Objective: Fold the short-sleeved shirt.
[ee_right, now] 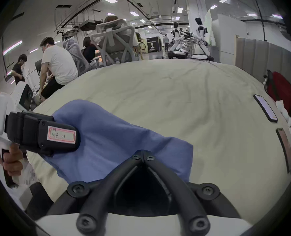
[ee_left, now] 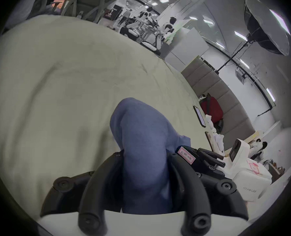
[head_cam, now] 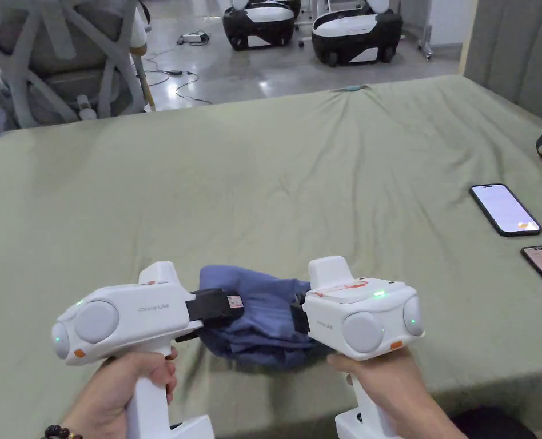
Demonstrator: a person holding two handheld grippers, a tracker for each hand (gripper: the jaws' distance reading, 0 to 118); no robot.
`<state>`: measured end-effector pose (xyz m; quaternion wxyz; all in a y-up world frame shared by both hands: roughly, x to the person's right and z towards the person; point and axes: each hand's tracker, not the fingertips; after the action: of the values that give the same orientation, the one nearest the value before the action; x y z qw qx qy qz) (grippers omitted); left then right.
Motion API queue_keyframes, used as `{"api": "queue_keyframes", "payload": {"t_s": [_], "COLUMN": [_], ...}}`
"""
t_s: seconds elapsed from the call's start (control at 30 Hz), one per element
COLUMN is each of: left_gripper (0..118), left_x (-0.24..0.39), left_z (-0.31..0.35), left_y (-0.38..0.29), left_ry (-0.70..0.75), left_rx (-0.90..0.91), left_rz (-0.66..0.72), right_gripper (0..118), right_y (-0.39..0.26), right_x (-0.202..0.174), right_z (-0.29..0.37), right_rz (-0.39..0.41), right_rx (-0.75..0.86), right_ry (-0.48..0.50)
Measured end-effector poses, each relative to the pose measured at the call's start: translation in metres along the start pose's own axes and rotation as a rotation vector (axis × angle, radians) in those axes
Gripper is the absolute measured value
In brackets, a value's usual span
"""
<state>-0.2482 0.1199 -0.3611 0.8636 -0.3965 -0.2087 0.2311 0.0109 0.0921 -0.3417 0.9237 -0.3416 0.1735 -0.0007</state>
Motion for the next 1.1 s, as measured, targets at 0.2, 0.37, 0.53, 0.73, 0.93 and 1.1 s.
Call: {"api": "queue_keyframes", "payload": {"t_s": [0.2,0.37,0.53,0.73,0.93,1.1], "left_gripper": [32,32,32,32,52,110], "left_x": [-0.098,-0.21,-0.314,-0.4,-0.396,-0.38], "left_z": [0.086,0.174,0.256,0.305,0.291,0.309], "left_y": [0.041,0.06,0.073,0.085,0.083,0.086], "left_ry": [0.058,0.155,0.247,0.382,0.421,0.449], "left_rx": [0.047,0.11,0.149,0.211,0.232,0.384], "left_rz": [0.009,0.054,0.059,0.15,0.04,-0.05], "right_gripper": [0,0,0,0,0,0], "right_y": [0.044,0.093,0.118,0.117,0.11,0.11], "right_x": [-0.112,-0.211,-0.305,-0.354,-0.356,-0.352], "right_z": [-0.032,-0.05,-0.074,-0.114,-0.128,-0.123], "right_rz": [0.122,0.158,0.215,0.33,0.355,0.38], "right_rx": [0.094,0.301,0.452,0.459,0.43,0.417], "right_ry": [0.051,0.112,0.17,0.247,0.258,0.267]}}
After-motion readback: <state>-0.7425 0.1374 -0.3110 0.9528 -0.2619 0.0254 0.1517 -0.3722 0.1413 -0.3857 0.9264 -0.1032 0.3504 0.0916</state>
